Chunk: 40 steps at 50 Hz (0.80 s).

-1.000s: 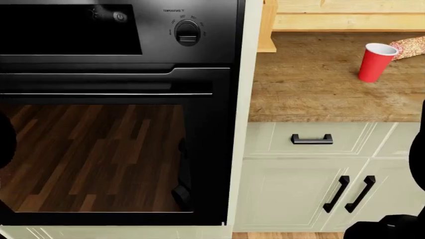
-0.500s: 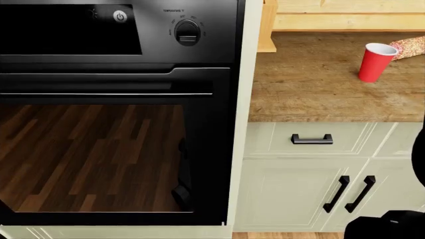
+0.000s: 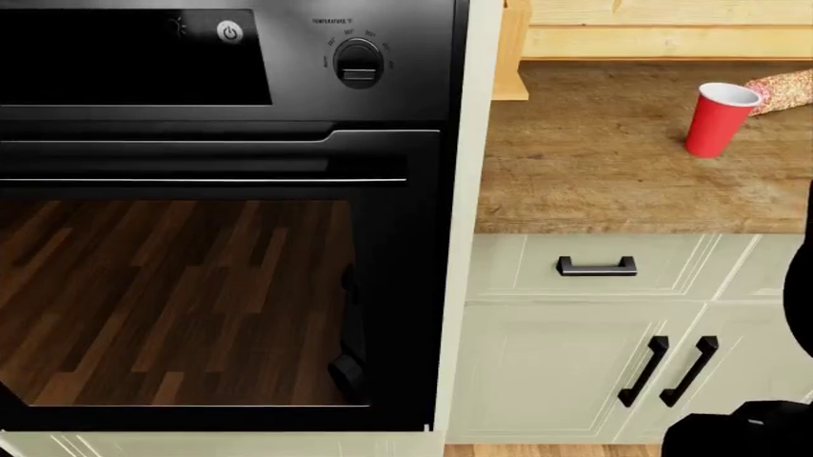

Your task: Open the microwave door

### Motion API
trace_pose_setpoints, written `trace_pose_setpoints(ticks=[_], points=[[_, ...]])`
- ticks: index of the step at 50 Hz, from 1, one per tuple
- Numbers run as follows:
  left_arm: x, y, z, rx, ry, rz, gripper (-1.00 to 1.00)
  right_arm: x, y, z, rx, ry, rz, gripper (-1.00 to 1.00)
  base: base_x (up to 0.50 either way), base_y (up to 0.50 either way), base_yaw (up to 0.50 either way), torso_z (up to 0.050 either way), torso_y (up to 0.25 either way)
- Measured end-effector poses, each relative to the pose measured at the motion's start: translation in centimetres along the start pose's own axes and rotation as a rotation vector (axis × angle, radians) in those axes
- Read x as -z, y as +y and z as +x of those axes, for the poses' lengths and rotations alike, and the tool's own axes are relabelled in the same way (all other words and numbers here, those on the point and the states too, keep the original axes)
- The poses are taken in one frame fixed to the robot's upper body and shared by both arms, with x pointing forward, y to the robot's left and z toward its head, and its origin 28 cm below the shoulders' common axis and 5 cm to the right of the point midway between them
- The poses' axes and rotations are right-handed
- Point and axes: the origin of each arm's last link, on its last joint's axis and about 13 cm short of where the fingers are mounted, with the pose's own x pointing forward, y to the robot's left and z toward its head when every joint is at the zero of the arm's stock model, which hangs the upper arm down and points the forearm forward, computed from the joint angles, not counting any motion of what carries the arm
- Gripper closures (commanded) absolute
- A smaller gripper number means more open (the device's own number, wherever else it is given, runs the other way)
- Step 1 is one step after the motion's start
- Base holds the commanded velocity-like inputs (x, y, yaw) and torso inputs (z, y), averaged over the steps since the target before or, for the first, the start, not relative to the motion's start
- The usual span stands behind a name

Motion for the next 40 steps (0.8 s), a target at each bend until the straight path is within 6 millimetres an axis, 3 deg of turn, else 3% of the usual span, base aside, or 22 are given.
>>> trace_pose_setpoints(ticks=[19,40], points=[[-1.7,-2.0,-1.1,0.145,-0.092,-0.010,-1.00,-0.2,-0.1,-0.1,0.006,-0.003,0.001,-1.00,0.00,0.00,0.00,0.000,0.000],[0.7,-5.0,-1.6,0.278,-0.020,-0.096,-1.00,-0.5,-0.6,-0.1,0.020,-0.009,-0.006,-1.00,0.00,0.00,0.00,0.000,0.000]])
